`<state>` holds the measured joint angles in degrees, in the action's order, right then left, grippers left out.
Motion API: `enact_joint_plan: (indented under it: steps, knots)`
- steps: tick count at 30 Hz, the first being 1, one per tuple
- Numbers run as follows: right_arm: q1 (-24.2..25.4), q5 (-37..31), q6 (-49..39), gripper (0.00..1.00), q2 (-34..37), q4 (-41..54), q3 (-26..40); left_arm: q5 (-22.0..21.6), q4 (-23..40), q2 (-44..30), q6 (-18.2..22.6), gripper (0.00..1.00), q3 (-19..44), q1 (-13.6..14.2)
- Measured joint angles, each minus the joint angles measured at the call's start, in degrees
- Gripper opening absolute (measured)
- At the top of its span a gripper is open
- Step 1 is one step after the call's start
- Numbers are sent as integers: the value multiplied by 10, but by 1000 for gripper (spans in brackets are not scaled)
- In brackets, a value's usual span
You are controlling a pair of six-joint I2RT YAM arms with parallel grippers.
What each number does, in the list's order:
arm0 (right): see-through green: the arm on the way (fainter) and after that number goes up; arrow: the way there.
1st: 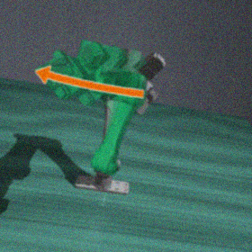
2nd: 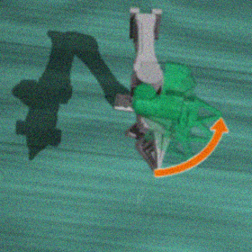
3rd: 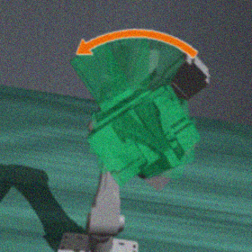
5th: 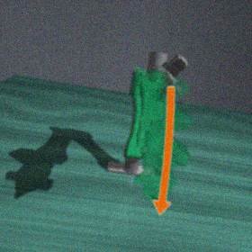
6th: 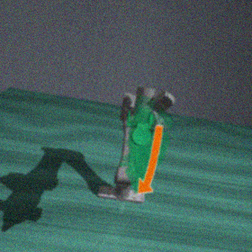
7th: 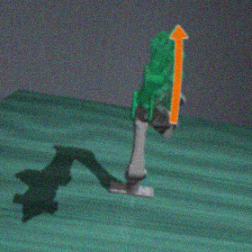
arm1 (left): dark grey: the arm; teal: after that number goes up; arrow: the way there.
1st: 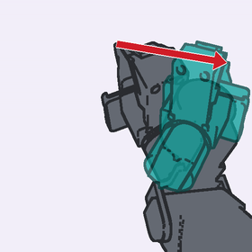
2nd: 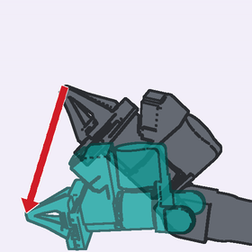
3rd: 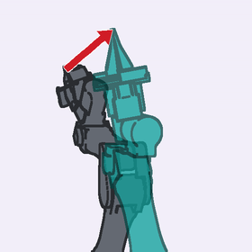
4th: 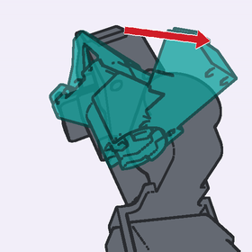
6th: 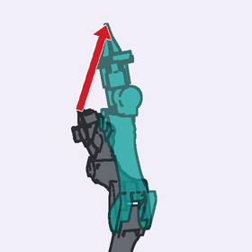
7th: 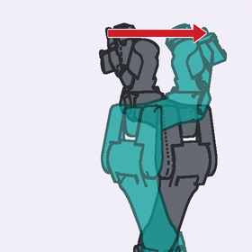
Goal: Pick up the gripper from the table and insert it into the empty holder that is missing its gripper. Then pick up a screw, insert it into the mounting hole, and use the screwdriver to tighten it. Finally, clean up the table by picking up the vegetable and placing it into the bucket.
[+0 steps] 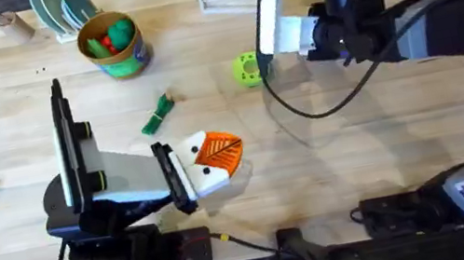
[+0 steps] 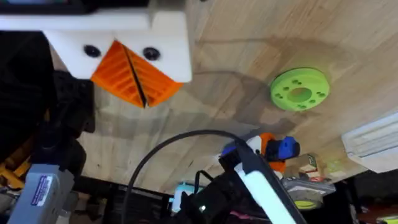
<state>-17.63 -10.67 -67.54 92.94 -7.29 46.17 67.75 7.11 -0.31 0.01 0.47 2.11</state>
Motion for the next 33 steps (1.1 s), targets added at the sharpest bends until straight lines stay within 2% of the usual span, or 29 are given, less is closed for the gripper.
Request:
enact_joint_plan:
  steps: [5, 6, 7, 12, 13, 17, 19, 21, 26, 28, 30, 31, 33]
  knots:
    - [-1, -12, -17, 74, 28, 3, 0, 0, 0, 0, 0, 11, 0, 0]
    - [-2, -13, -19, 148, 29, 7, 0, 0, 0, 0, 0, 11, 0, 0]
    - [-2, -14, -18, 265, 30, 14, 0, 0, 0, 0, 0, 11, 0, 0]
    - [-1, -24, -20, 950, 28, 18, 18, 0, 0, 0, 0, 11, 0, 0]
    - [-1, -24, -19, 980, 26, 28, 22, 0, 0, 0, 0, 11, 0, 0]
    - [-2, -26, -3, 990, 24, 48, 24, 0, 0, 0, 0, 11, 0, 0]
    - [-5, -30, 10, 990, 23, 60, 26, 0, 0, 0, 1, 50, 0, 0]
    - [-11, -35, 30, 991, 21, 74, 28, 0, 0, 0, 3, 174, 0, 0]
    - [-26, -46, 93, 991, 14, 98, 29, 0, 0, 0, 5, 616, 0, 0]
    - [-31, -47, 125, 991, 11, 104, 28, 0, 0, 0, 4, 680, 0, 0]
    - [-35, -46, 158, 991, 6, 110, 28, 0, 0, 0, 4, 669, 0, 0]
    - [-38, -45, 174, 991, 3, 113, 27, 0, 0, 0, 4, 605, 0, 0]
    - [-44, -39, 205, 991, -5, 119, 22, 0, 0, 0, 4, 299, 0, 0]
